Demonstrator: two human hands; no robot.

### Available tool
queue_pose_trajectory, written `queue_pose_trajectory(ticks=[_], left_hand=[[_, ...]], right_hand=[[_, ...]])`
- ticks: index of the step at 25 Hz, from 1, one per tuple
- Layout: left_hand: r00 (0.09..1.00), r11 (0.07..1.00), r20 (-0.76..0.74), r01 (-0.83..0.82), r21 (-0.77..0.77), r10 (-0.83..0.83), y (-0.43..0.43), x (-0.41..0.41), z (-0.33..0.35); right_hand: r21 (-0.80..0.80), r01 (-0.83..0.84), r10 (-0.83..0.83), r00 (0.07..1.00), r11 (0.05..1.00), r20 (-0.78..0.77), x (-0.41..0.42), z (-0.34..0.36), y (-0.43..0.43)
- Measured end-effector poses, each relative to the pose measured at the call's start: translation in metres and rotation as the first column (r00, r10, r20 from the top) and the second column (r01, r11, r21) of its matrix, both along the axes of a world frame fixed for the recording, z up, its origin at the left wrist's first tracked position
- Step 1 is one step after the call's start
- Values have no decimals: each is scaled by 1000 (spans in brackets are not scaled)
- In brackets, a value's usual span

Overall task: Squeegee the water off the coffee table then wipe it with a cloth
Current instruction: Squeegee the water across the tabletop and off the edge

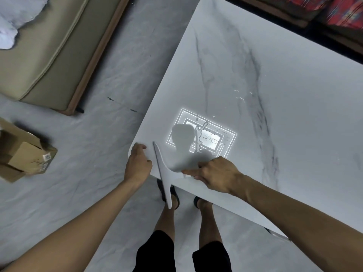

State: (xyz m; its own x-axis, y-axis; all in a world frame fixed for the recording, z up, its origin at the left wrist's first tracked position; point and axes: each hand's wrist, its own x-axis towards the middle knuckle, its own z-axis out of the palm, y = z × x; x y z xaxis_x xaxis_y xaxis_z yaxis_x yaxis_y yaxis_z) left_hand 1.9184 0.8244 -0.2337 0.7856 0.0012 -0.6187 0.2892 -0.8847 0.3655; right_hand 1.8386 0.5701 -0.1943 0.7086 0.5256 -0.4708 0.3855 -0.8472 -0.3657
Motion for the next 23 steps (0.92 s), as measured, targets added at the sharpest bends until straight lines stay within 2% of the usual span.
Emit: queue_pose_trajectory(ticks=[4, 9, 12, 17, 20, 23], left_hand=[[997, 996, -8, 75, -57, -76, -26, -17, -2], [976, 976, 2, 217, -18, -217, -61, -25, -15], [965, 972, -119, 232, -28, -234, -72, -26, -24], [941, 980, -273, 195, -45, -200, -80, -14, -29], [933, 976, -285, 215, -44, -218, -79, -10, -26], [930, 973, -287, 229, -42, -231, -77, -11, -24]], right_hand=[[-16, 49, -49, 999, 999, -10, -15, 3, -56], [-101, 131, -128, 991, 986, 35, -38, 22, -139], [-220, 188, -198, 980, 957, -27, -49, 36, -174], [-331, 249, -270, 963, 910, -16, -61, 58, -206], [-287, 242, -252, 968, 927, 1, -67, 69, -199], [-136, 138, -146, 988, 981, -55, -60, 59, -149]])
